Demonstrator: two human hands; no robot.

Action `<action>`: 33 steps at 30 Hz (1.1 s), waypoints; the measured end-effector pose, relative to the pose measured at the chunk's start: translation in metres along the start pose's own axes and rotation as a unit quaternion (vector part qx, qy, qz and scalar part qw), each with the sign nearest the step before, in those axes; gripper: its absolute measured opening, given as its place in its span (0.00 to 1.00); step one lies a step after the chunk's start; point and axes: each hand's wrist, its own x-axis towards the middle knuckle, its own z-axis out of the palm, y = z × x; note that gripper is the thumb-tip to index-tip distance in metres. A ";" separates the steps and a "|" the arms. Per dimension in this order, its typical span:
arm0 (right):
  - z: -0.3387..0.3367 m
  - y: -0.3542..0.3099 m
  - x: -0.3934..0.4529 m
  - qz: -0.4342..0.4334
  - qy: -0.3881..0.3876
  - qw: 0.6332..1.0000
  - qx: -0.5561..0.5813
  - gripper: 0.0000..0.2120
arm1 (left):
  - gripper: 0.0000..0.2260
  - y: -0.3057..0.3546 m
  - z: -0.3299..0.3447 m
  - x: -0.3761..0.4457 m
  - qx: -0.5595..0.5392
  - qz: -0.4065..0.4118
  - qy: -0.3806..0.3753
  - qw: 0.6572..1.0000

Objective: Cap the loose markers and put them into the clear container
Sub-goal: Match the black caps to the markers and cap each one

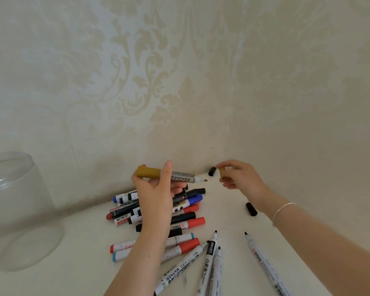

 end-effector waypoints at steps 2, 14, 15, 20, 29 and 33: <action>0.002 -0.015 -0.011 0.019 -0.032 0.990 0.133 0.06 | 0.23 0.003 -0.001 0.000 -0.025 -0.001 0.027 0.999; 0.009 -0.027 -0.030 0.039 -0.148 0.957 0.246 0.04 | 0.17 -0.002 -0.002 0.004 -0.072 -0.030 0.092 0.993; 0.010 -0.027 -0.031 0.038 -0.149 0.958 0.244 0.04 | 0.17 -0.002 -0.002 0.004 -0.071 -0.030 0.091 0.993; 0.019 -0.030 -0.033 0.030 -0.141 0.963 0.227 0.06 | 0.15 -0.001 0.001 -0.001 -0.056 -0.022 0.073 0.996; 0.020 -0.041 -0.016 0.014 0.058 0.952 0.302 0.07 | 0.05 0.001 0.000 -0.006 -0.062 -0.115 -0.125 0.984; 0.025 -0.052 -0.006 -0.022 0.074 0.973 0.216 0.08 | 0.07 -0.008 0.013 -0.018 0.006 -0.166 -0.196 0.966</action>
